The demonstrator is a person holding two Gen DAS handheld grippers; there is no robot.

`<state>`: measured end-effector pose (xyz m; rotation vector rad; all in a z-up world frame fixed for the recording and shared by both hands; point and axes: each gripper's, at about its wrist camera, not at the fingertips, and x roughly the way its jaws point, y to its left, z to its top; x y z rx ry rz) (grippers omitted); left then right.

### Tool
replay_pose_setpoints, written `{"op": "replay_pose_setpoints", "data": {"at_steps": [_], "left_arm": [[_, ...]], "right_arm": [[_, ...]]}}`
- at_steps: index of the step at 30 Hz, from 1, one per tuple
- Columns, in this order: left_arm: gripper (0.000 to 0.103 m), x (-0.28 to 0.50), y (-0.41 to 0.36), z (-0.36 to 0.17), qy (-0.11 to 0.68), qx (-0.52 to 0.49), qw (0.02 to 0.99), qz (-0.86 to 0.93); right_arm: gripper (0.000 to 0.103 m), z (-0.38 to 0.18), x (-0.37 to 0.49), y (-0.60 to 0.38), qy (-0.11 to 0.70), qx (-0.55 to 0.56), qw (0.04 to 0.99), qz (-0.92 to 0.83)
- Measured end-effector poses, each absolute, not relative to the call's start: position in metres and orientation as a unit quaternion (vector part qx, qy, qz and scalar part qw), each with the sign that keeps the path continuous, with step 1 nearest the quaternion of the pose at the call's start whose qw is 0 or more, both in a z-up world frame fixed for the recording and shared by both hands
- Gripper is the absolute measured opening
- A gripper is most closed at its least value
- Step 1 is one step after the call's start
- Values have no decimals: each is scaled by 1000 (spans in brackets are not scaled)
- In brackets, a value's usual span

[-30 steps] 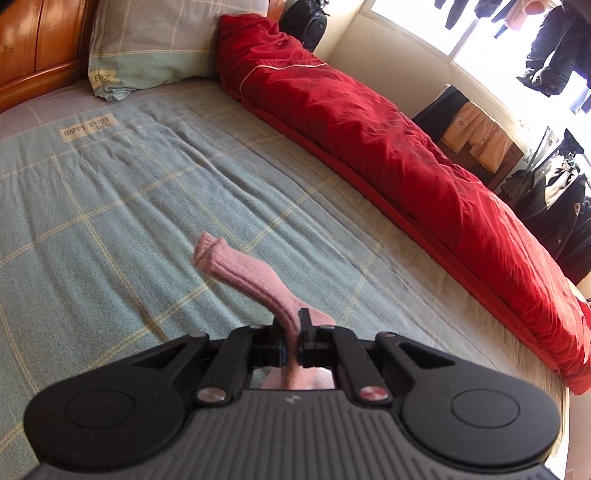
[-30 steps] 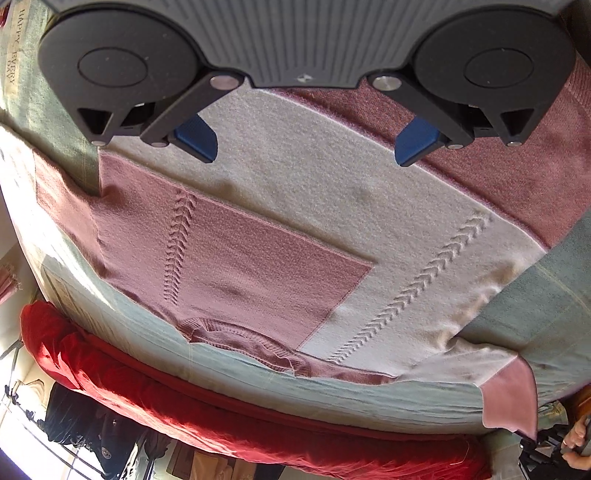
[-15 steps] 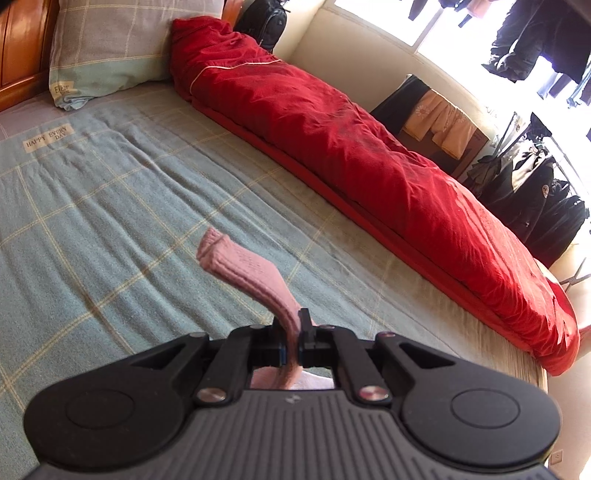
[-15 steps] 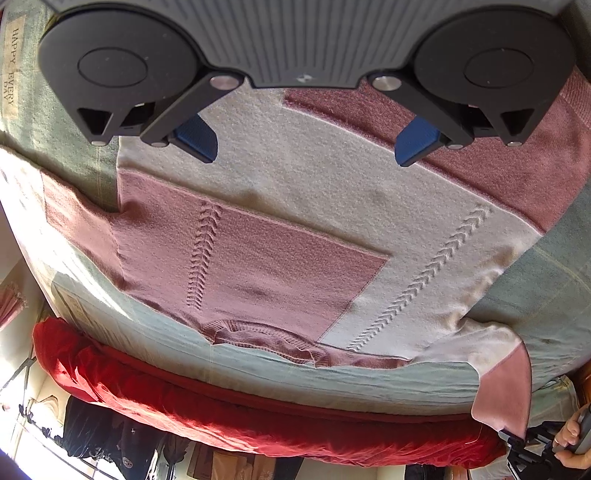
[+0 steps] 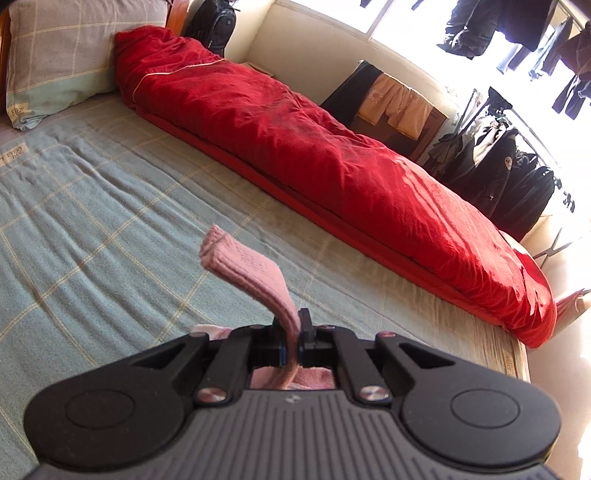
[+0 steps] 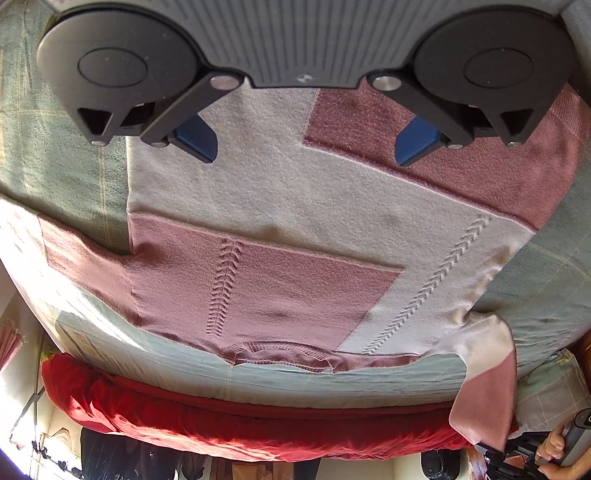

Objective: Fold clothes
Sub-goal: 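Lift the cuff and carry the sleeve across the sweater body toward the collar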

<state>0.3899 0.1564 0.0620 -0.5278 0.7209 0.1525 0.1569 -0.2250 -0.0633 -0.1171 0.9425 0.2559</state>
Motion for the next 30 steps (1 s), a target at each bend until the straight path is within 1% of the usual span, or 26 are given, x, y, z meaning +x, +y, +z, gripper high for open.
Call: {"op": "replay_pose_setpoints", "data": {"at_steps": [7, 14, 30], "left_arm": [[4, 397, 106, 71, 356, -234, 903, 52], [4, 404, 66, 72, 375, -204, 904, 33], [4, 415, 4, 73, 397, -171, 902, 2]], "right_arm": [[103, -68, 150, -237, 470, -41, 870, 145], [103, -67, 147, -237, 466, -41, 870, 156], [103, -71, 144, -255, 465, -10, 870, 162]]}}
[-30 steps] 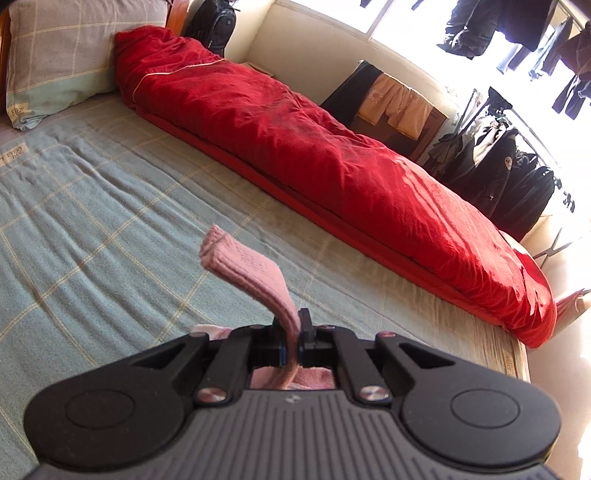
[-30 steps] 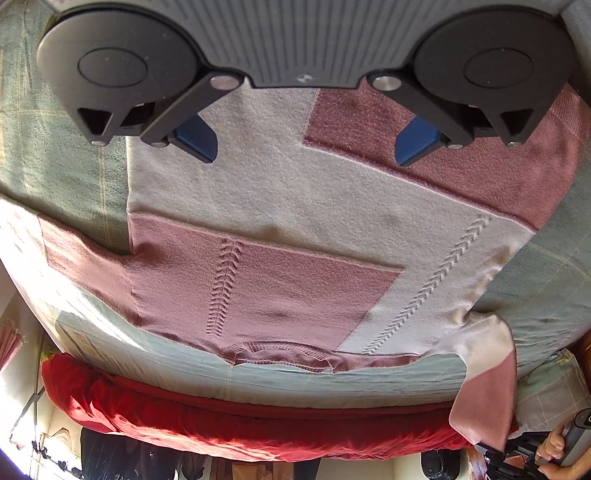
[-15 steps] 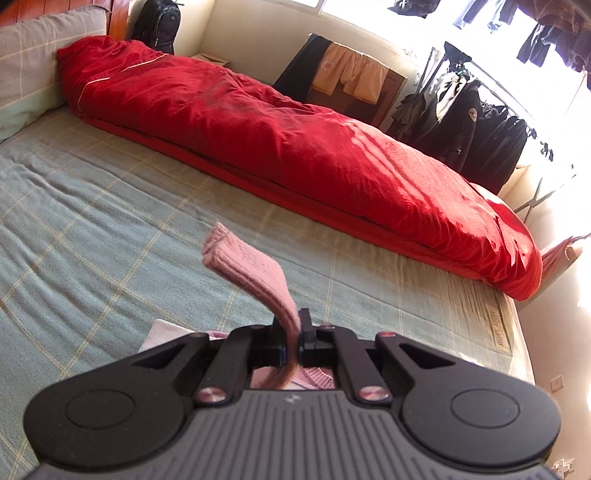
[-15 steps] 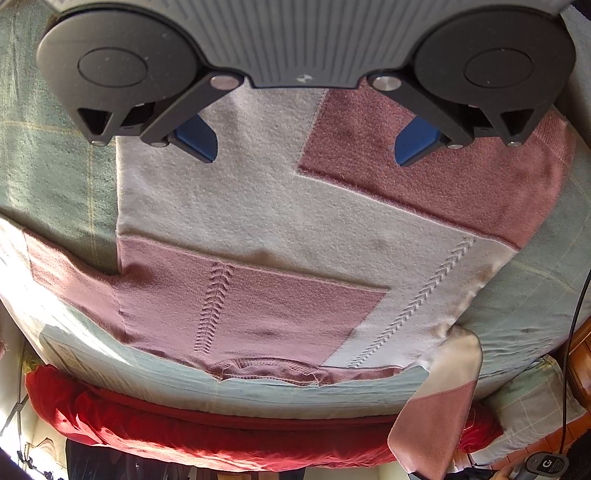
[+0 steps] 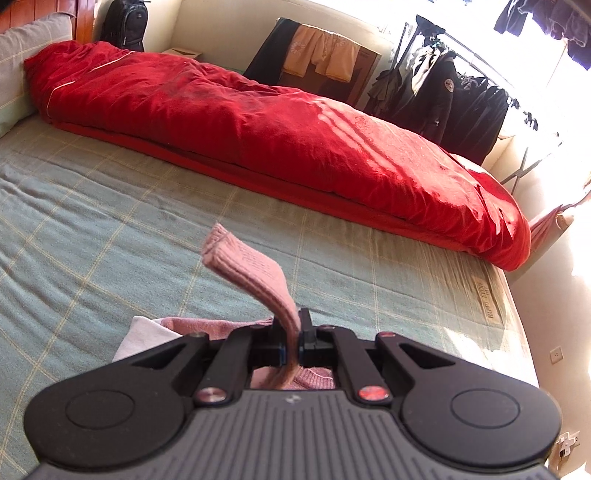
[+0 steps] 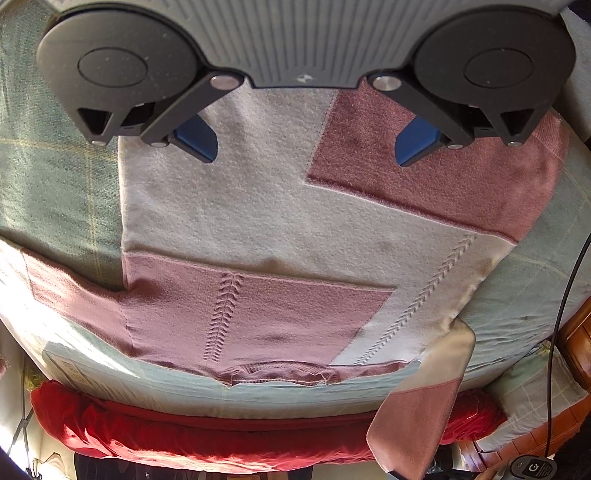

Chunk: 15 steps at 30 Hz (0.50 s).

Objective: Fold clothes
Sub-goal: 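Lift the cuff and carry the sleeve across the sweater body toward the collar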

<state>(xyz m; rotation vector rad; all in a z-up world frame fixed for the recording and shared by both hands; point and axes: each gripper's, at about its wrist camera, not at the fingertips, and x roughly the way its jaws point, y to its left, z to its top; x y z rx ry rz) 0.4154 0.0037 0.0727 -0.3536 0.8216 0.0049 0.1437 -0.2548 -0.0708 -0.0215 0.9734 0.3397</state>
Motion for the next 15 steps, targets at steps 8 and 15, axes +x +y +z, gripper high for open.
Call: {"op": "replay_pose_setpoints", "data": {"at_steps": [8, 15], "left_arm": [[4, 420, -27, 66, 410, -165, 897, -26], [4, 423, -50, 60, 417, -146, 896, -32]], "right_arm": [[103, -74, 144, -264, 465, 2, 871, 161], [103, -77, 144, -274, 465, 15, 871, 157]]}}
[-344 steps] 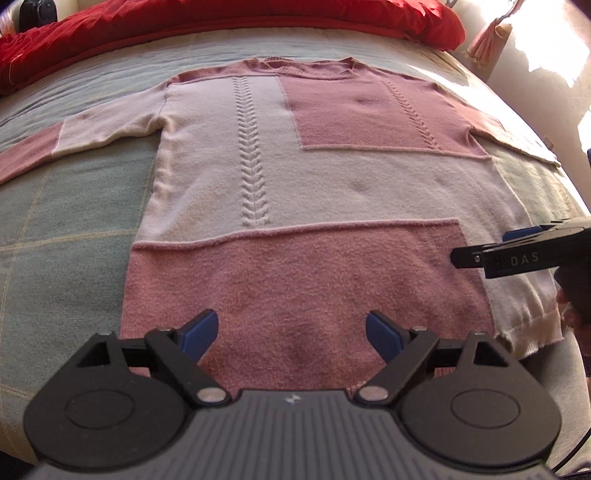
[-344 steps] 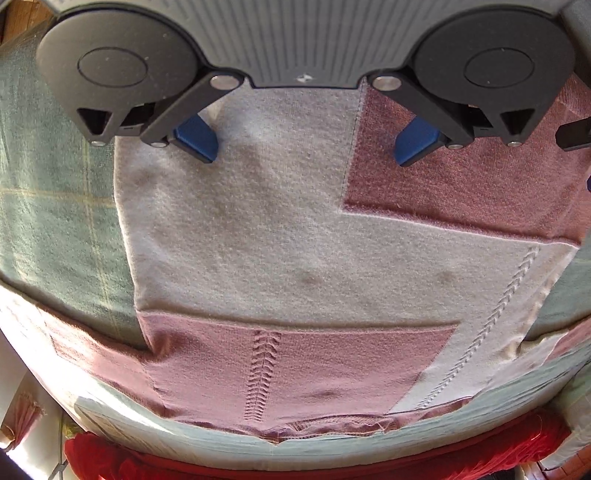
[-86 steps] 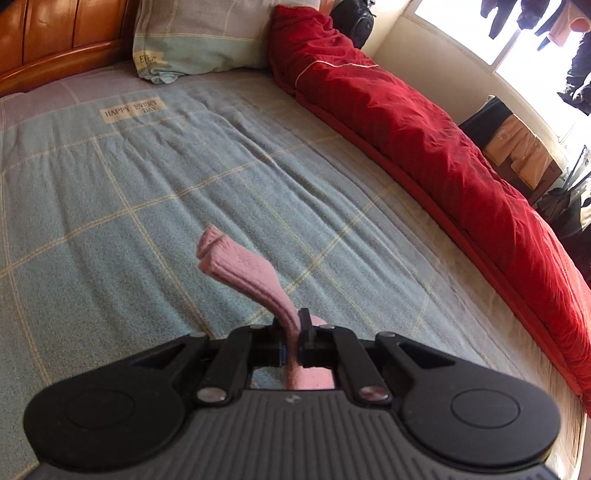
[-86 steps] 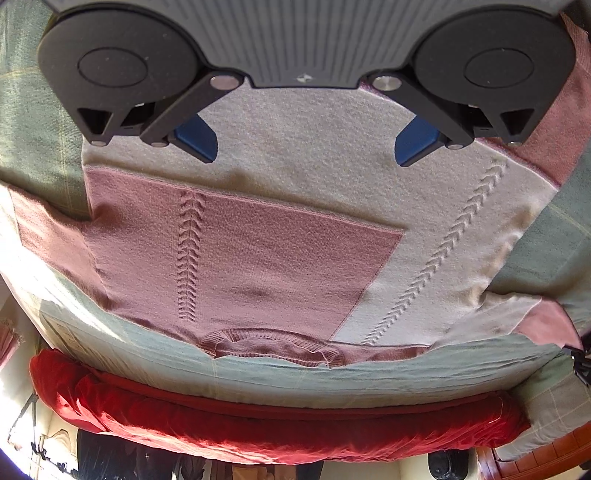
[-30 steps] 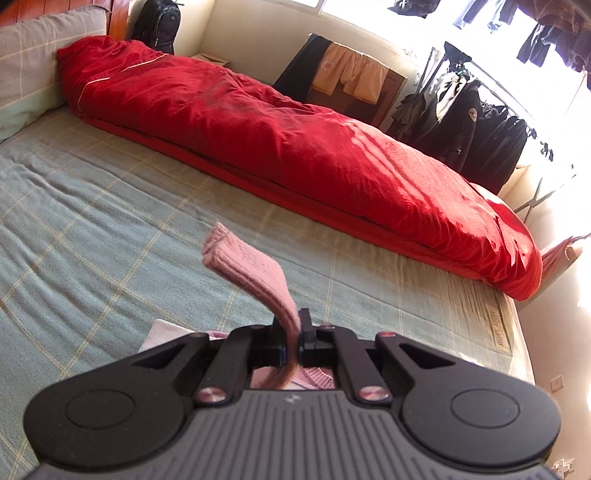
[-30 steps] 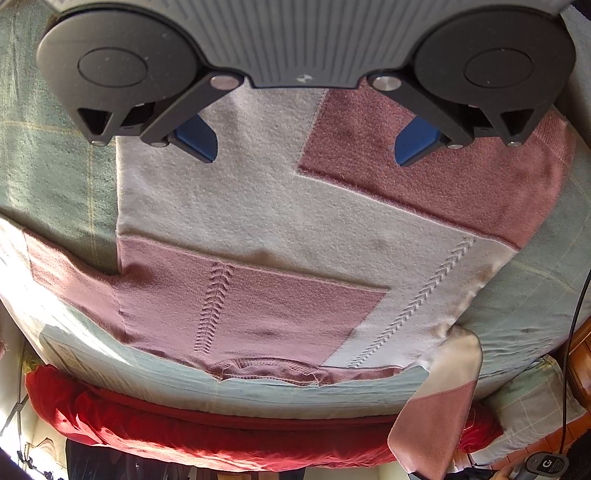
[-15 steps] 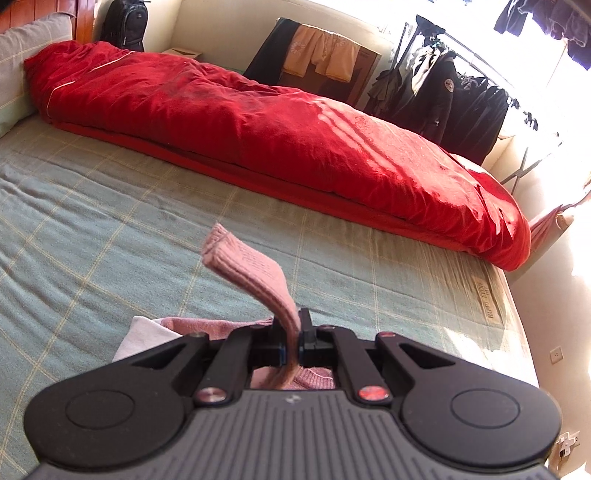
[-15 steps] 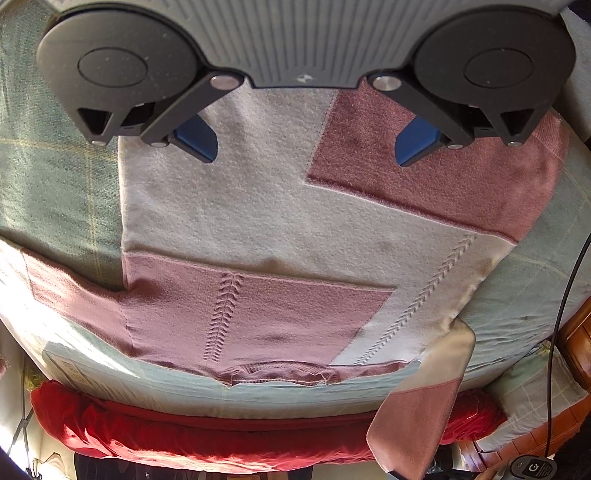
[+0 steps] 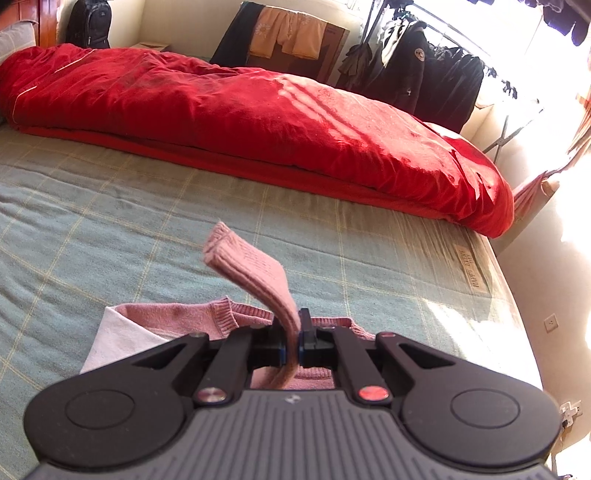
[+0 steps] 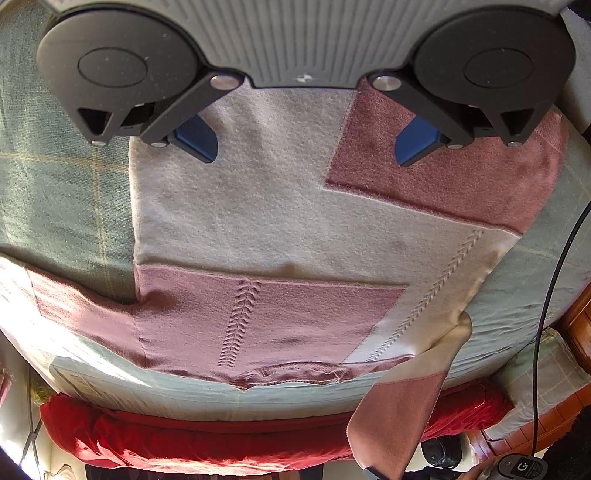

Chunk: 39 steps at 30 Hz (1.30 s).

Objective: Fold clothes
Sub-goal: 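Lift the cuff and carry the sleeve across the sweater body toward the collar, then lay the sleeve on the sweater body and open the left gripper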

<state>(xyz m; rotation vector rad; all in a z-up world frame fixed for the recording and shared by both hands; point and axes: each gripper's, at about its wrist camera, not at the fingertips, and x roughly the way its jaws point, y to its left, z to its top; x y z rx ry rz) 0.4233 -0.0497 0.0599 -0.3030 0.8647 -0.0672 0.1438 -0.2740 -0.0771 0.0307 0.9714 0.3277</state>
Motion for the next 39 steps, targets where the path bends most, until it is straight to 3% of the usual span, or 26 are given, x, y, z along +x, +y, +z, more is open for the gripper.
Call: {"op": "replay_pose_setpoints", "data": {"at_steps": [39], "left_arm": [[6, 445, -127, 4, 482, -97, 869, -59]], "right_arm": [[103, -92, 148, -294, 474, 60, 864, 158]]}}
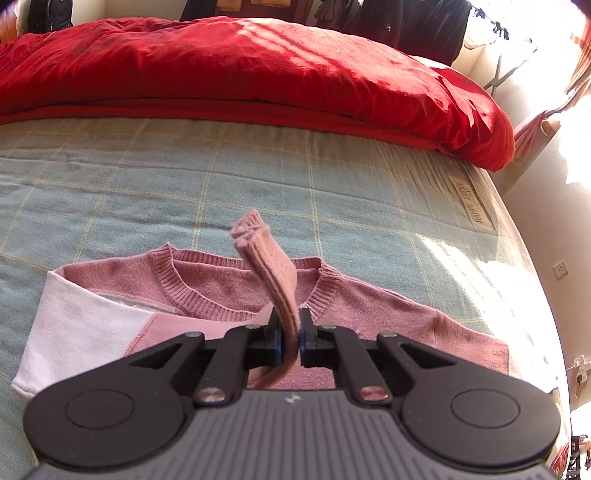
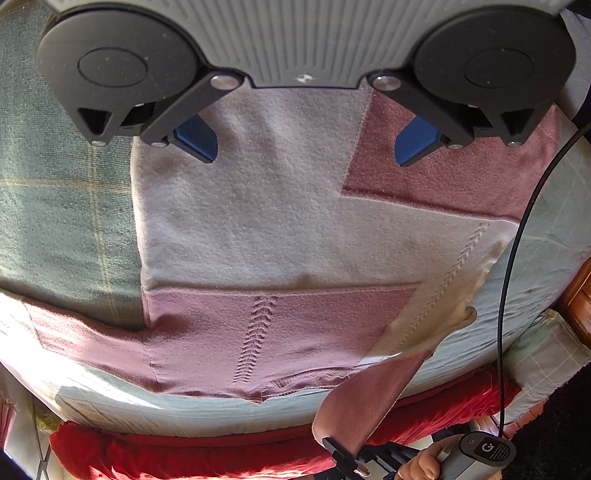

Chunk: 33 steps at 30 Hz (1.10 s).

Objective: Fold clothes
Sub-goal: 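Lay the sleeve on the sweater body and open the left gripper, then withdraw the left gripper from the folded sleeve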

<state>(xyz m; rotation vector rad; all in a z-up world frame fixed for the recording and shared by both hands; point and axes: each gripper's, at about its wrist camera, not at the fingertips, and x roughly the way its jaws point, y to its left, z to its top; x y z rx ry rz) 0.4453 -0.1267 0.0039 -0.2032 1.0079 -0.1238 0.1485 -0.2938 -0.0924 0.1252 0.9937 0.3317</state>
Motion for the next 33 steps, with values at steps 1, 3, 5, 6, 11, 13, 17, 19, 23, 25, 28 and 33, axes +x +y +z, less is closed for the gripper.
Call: {"op": "replay_pose_setpoints", "data": {"at_steps": [1, 3, 5, 6, 11, 13, 17, 19, 23, 25, 28, 33], "left_arm": [[8, 445, -128, 4, 482, -95, 869, -60], [8, 445, -129, 4, 481, -93, 870, -62], [8, 445, -131, 5, 481, -93, 869, -67], [8, 445, -133, 5, 481, -92, 869, -68], [8, 445, -137, 7, 482, -89, 869, -73], [8, 444, -137, 7, 482, -85, 869, -74], [9, 439, -132, 6, 485, -79, 867, -77], [10, 436, -126, 6, 487, -75, 866, -78], [12, 428, -106, 3, 498, -72, 861, -73], [15, 424, -94, 1, 503, -67, 859, -71], [18, 416, -74, -3, 510, -57, 856, -68], [19, 404, -36, -15, 530, -54, 844, -65]], "right_arm": [[103, -93, 148, -294, 474, 61, 864, 158], [103, -93, 148, -294, 475, 62, 864, 158], [103, -93, 148, -294, 475, 62, 864, 158], [103, -93, 148, -295, 474, 63, 864, 158], [103, -92, 149, -295, 474, 63, 864, 157], [103, -92, 148, -294, 475, 62, 864, 158], [103, -90, 148, -292, 474, 60, 864, 158], [103, -89, 149, -289, 474, 59, 864, 159], [103, -87, 149, -281, 477, 52, 862, 161], [103, -85, 150, -274, 477, 45, 862, 162], [103, -83, 151, -265, 478, 40, 862, 163], [103, -79, 154, -250, 481, 27, 860, 166]]}}
